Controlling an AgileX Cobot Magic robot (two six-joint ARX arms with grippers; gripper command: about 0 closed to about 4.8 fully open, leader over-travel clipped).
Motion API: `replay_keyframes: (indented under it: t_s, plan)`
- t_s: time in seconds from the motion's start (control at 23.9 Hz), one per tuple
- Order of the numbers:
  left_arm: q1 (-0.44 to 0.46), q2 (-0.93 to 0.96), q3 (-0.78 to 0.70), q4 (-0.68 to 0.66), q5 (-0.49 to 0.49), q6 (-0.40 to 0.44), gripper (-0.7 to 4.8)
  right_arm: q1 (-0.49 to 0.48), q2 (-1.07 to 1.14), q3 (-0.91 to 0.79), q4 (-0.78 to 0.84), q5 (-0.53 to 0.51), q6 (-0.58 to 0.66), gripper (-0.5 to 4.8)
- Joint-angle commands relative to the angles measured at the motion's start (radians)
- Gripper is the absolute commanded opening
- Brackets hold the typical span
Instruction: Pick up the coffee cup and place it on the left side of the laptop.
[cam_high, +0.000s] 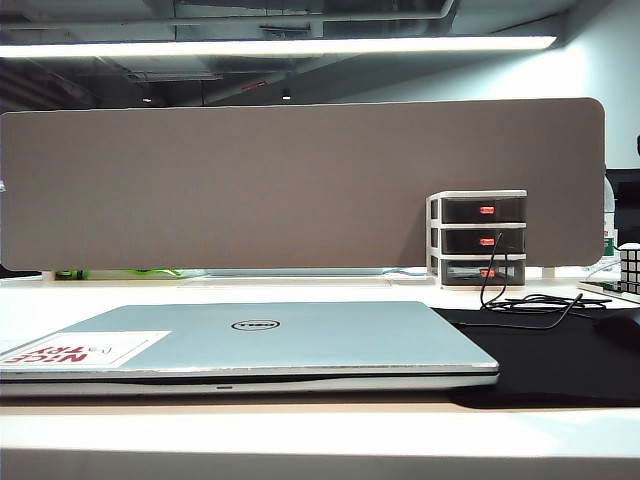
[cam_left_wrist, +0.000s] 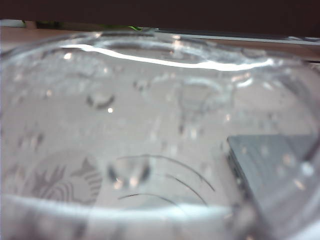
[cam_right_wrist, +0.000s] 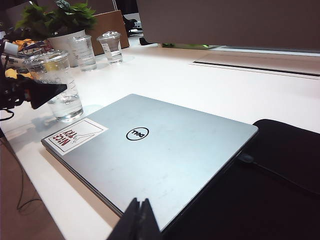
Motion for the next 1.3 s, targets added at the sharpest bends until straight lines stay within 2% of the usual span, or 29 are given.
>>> replay_keyframes:
  t_s: [0.04, 0.29, 0.42, 0.5, 0.88, 0.96, 1.3]
  plan:
    - [0.001, -0.006, -0.001, 0.013, 0.042, -0.039, 4.79, 0.001, -0.002, -0.006, 0.018, -0.005, -0.001, -0.01]
    - [0.001, -0.006, -0.001, -0.090, 0.048, -0.039, 4.79, 0.000, -0.002, -0.006, 0.018, -0.004, -0.001, -0.01]
    - [0.001, -0.006, -0.001, -0.148, 0.091, -0.039, 4.79, 0.000, -0.002, -0.006, 0.018, -0.004, -0.001, -0.01]
    - [0.001, -0.006, -0.001, -0.167, 0.117, -0.039, 4.79, 0.000, -0.002, -0.006, 0.018, -0.004, -0.001, -0.01]
    - [0.001, -0.040, -0.001, -0.219, 0.111, -0.035, 4.79, 0.000, -0.002, -0.006, 0.018, -0.004, -0.001, -0.01]
    - [0.001, -0.073, -0.001, -0.238, 0.111, -0.035, 4.79, 0.000, -0.002, -0.006, 0.018, -0.004, -0.001, -0.01]
    - [0.001, -0.430, 0.000, -0.566, 0.063, -0.009, 4.79, 0.000, -0.002, -0.006, 0.018, 0.000, 0.000, -0.01]
